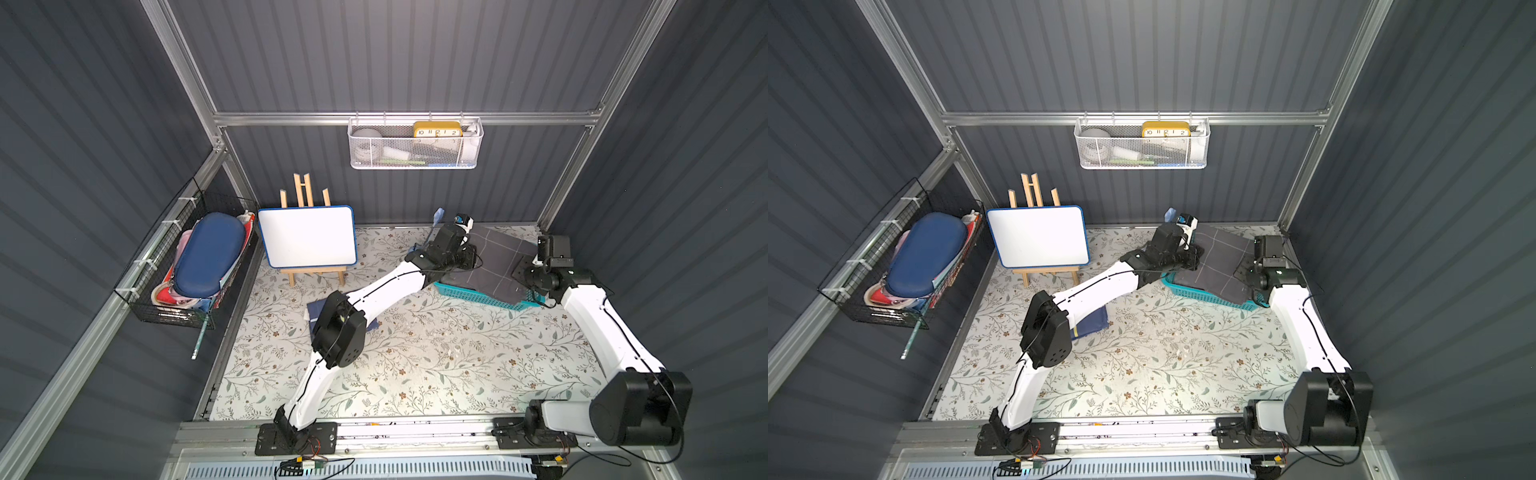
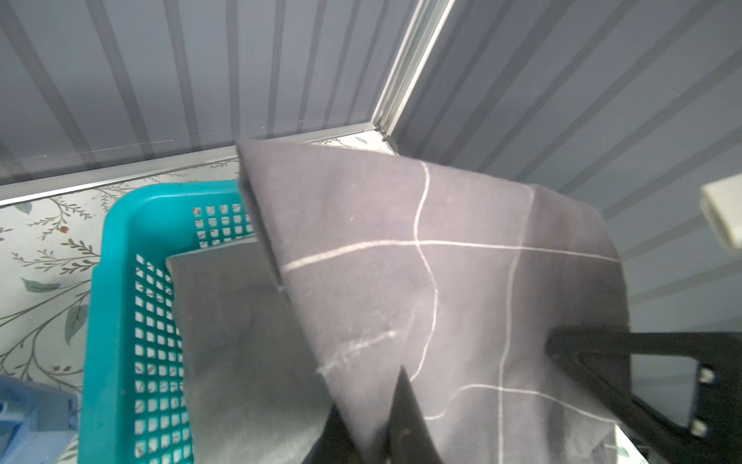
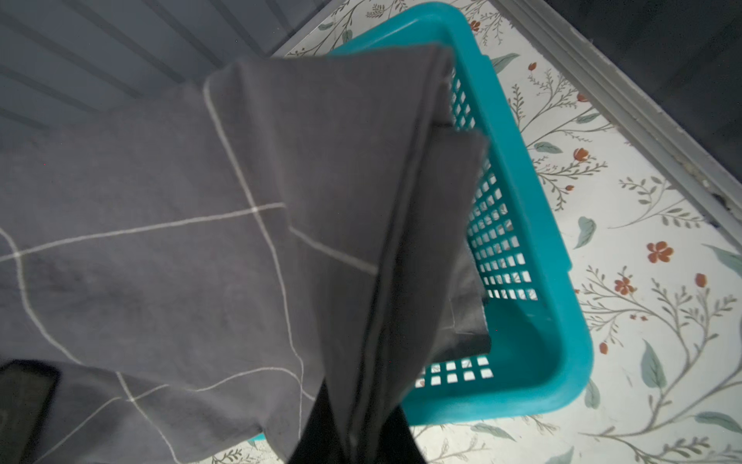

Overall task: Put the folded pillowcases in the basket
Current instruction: Place the pillowcase in the basket.

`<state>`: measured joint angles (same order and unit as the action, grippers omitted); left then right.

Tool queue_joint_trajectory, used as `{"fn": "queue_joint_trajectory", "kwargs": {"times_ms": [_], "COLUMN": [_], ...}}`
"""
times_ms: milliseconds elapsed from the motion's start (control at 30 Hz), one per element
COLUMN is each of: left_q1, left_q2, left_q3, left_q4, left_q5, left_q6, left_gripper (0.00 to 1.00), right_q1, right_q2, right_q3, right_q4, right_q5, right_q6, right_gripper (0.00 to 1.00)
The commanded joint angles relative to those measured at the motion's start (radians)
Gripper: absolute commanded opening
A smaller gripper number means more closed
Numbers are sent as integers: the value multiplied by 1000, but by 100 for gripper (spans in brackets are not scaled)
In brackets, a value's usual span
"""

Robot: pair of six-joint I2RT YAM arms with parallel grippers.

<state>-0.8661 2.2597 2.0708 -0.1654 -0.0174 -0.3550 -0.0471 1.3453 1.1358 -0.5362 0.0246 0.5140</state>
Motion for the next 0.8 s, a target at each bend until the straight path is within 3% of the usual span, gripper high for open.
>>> {"fn": "queue_joint_trajectory", "kwargs": {"times_ms": [0,500,767], "left_q1": [21,51,56], "left_q2": [35,209,177], "left_q3": [48,219,130], "left_q4": [27,-9,21], "left_q5": [24,93,105], "left_q6": [-7,-15,-32], "left_gripper": [0,0,0], "right_q1": [-22,-51,-57], "right_q2": [26,211,263], "right_q3": [45,104,130], "right_q4": [53,76,60], "right_q5": [-25,17,30], "right_q6": [27,32,20], "right_gripper": [0,0,0]}}
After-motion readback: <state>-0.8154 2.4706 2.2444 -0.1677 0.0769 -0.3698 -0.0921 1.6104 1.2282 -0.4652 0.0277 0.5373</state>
